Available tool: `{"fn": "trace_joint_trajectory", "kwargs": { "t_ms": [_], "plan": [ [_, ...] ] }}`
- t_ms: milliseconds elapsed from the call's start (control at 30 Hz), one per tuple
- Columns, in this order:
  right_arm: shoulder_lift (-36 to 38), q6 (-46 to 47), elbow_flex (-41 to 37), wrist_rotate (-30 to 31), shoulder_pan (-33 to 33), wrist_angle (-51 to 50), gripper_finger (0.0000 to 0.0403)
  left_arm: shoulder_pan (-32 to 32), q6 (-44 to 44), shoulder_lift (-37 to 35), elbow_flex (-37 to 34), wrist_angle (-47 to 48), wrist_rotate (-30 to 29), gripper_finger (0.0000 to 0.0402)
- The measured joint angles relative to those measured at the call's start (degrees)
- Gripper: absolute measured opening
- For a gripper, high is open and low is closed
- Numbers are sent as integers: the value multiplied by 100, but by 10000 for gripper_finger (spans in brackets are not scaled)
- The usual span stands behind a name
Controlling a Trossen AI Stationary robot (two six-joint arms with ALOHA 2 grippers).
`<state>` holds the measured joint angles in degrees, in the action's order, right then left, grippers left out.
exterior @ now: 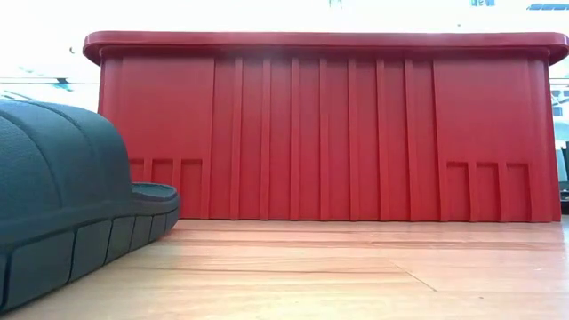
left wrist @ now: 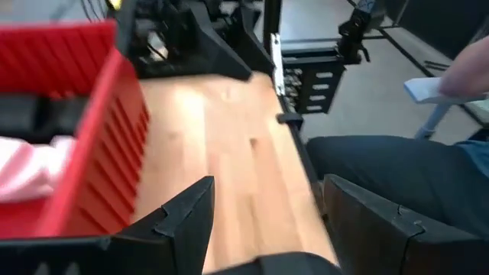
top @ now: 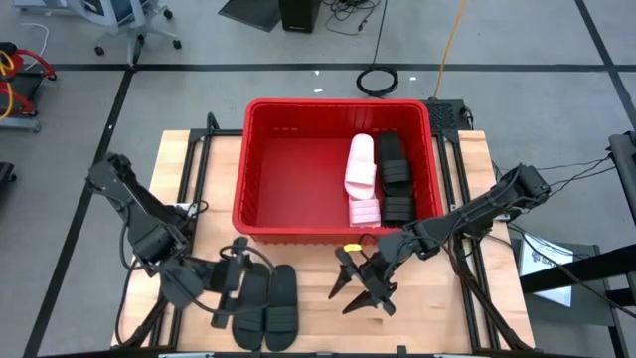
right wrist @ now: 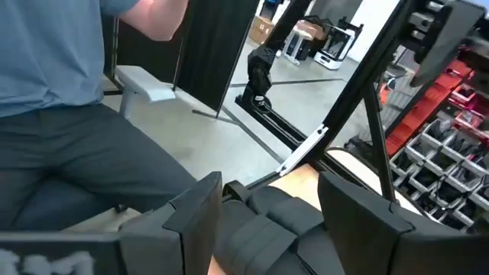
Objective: Pick and place slides into bin
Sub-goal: Put the black slide into the red bin
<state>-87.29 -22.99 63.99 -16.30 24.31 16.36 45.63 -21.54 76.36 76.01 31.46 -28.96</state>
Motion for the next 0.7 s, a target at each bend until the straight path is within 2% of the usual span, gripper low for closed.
{"fn": "trace_joint_trajectory", "kwargs": {
  "t_ms": [100, 300, 700],
  "plan": [
    [0, 135, 2, 50, 37, 26, 208, 0, -344, 171, 0, 0, 178, 241],
    [0, 216, 2, 624, 256, 13, 203, 0, -839, 679, 0, 16, 630, 241],
    [178, 241, 2, 1728, 1024, 19, 201, -52, -1398, 1710, 0, 212, 685, 241]
  ]
}}
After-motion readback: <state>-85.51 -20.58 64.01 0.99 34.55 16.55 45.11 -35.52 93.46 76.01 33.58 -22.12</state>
